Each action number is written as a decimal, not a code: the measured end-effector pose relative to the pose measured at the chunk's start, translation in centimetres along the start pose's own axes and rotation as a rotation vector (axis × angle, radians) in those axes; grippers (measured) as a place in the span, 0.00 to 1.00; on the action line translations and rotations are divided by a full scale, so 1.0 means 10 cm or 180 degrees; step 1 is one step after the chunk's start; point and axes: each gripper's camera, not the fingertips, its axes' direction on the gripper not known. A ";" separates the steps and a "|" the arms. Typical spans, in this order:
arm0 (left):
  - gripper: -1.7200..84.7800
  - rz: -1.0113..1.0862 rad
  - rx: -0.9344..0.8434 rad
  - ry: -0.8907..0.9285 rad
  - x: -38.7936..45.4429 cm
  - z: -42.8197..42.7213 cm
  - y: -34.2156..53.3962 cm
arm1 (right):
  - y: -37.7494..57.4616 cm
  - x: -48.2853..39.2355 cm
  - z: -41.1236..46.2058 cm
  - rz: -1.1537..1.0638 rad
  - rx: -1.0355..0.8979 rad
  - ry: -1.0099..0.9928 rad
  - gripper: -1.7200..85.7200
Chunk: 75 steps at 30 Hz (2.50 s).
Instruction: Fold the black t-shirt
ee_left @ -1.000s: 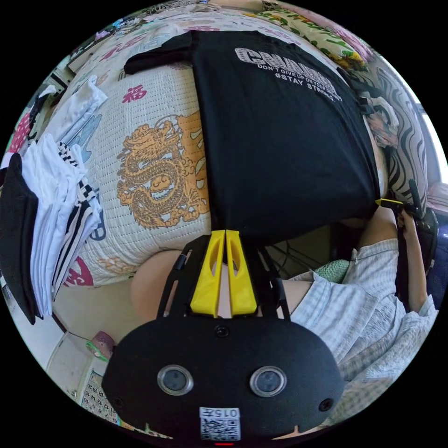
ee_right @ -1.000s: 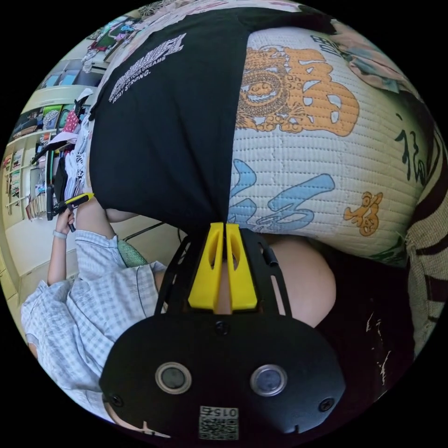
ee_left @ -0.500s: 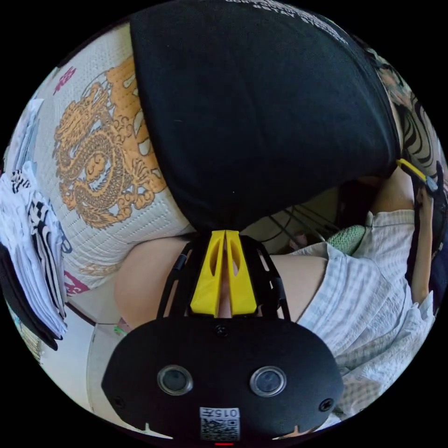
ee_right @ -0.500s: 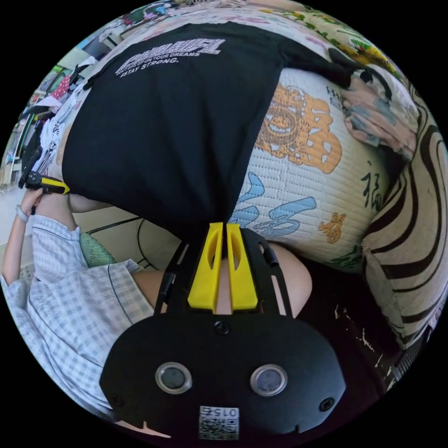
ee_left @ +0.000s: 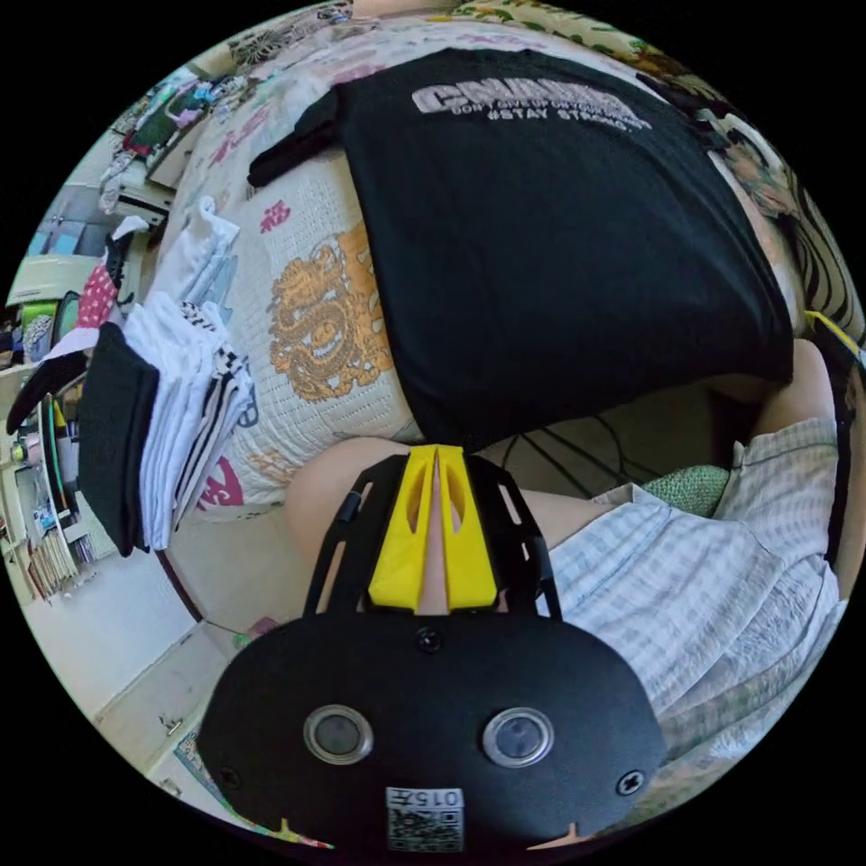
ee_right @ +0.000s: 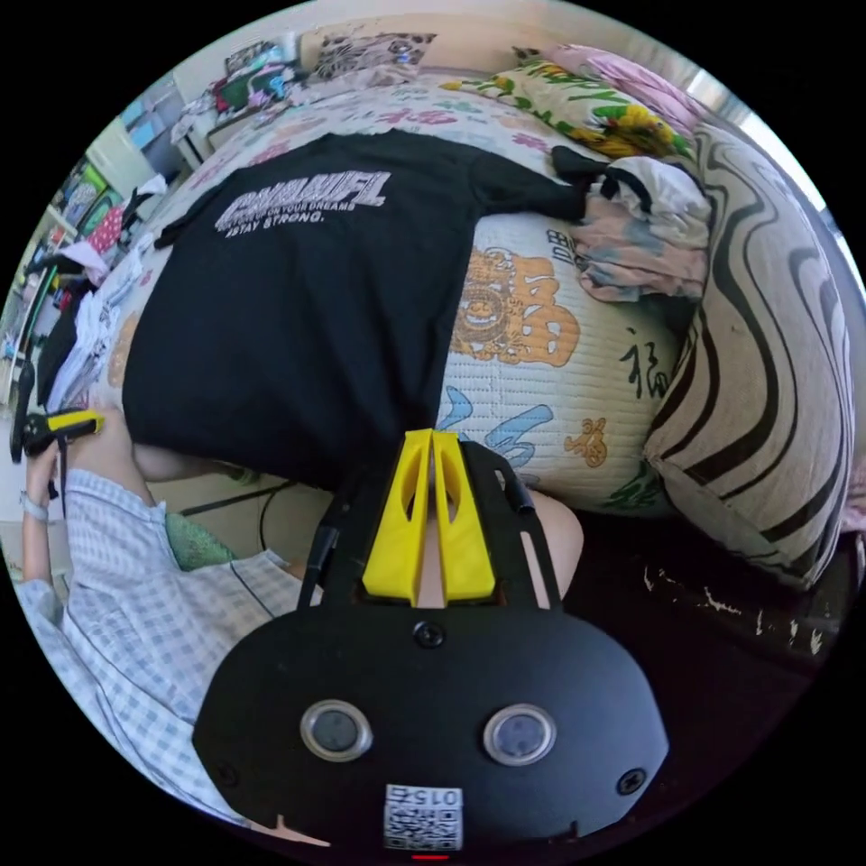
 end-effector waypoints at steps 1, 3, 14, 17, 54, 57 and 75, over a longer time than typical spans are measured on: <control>0.01 0.0044 0.0234 0.0005 0.09 -0.12 0.00 | 0.02 0.00 -0.05 0.0034 0.0132 -0.0146 0.01; 0.01 0.0150 0.0590 0.0088 0.26 -0.26 -0.03 | 0.03 -0.04 -0.11 0.0037 0.0297 -0.0230 0.01; 0.01 0.0600 0.0457 0.0365 1.42 0.40 -0.77 | -0.22 -0.44 0.45 -0.0505 -0.0212 -0.0400 0.01; 0.01 0.0714 0.0565 0.0213 1.60 0.54 -0.73 | -0.23 -0.42 0.41 -0.0595 -0.0177 -0.0347 0.01; 0.02 0.1567 0.1404 0.1536 3.64 -0.30 -6.17 | -2.21 2.28 -0.34 0.1082 0.1799 -0.1222 0.03; 0.01 0.1397 0.1665 0.1848 3.00 -0.46 -6.06 | -2.20 2.10 -0.51 0.0890 0.1919 -0.1200 0.03; 0.02 -0.0495 0.1411 0.2310 -0.56 0.99 -4.78 | -3.01 -0.04 -0.14 -0.0814 0.0783 -0.1182 0.05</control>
